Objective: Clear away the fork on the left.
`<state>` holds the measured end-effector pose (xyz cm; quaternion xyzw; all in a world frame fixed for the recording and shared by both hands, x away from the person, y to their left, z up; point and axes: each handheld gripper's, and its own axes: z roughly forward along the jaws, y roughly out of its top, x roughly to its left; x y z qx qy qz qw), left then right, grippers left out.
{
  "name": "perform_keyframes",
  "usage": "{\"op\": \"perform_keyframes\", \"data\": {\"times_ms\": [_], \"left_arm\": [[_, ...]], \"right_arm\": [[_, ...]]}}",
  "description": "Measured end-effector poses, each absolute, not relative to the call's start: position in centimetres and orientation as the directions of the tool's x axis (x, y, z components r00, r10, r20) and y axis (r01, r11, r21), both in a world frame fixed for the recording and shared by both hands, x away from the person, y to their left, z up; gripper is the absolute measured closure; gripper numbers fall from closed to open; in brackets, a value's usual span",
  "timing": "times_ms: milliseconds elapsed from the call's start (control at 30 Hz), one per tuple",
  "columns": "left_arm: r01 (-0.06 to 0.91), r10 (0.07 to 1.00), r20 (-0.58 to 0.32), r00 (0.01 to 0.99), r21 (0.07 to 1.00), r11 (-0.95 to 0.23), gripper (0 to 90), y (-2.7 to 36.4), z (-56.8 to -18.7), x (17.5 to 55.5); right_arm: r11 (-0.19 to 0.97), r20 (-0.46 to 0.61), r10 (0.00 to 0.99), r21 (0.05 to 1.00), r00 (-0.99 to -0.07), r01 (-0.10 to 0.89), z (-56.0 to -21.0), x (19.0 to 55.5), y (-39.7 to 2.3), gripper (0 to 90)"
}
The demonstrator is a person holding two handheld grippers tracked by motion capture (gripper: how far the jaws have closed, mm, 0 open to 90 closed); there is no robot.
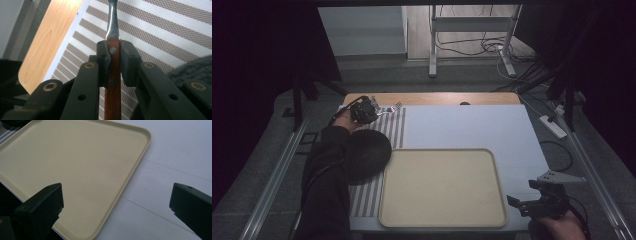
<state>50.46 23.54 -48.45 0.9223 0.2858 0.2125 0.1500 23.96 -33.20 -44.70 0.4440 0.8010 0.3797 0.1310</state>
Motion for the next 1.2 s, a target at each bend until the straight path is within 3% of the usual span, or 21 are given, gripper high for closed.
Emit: {"op": "perform_keyframes", "data": {"times_ms": [467, 1200], "left_arm": [[0.600, 0.718, 0.035, 0.695, 0.522, -0.606, 77.9, 26.5, -49.5, 46.8], [0.683, 0.769, -0.109, 0.630, 0.549, -0.482, 77.9, 25.6, -48.6, 40.5]], "right_arm": [[0.326, 0.120, 0.812, 0.719, -0.572, 0.614, -44.7, 24.0, -33.1, 0.0], [0.326, 0.121, 0.810, 0.720, -0.573, 0.613, -44.7, 24.0, -33.1, 0.0]]}}
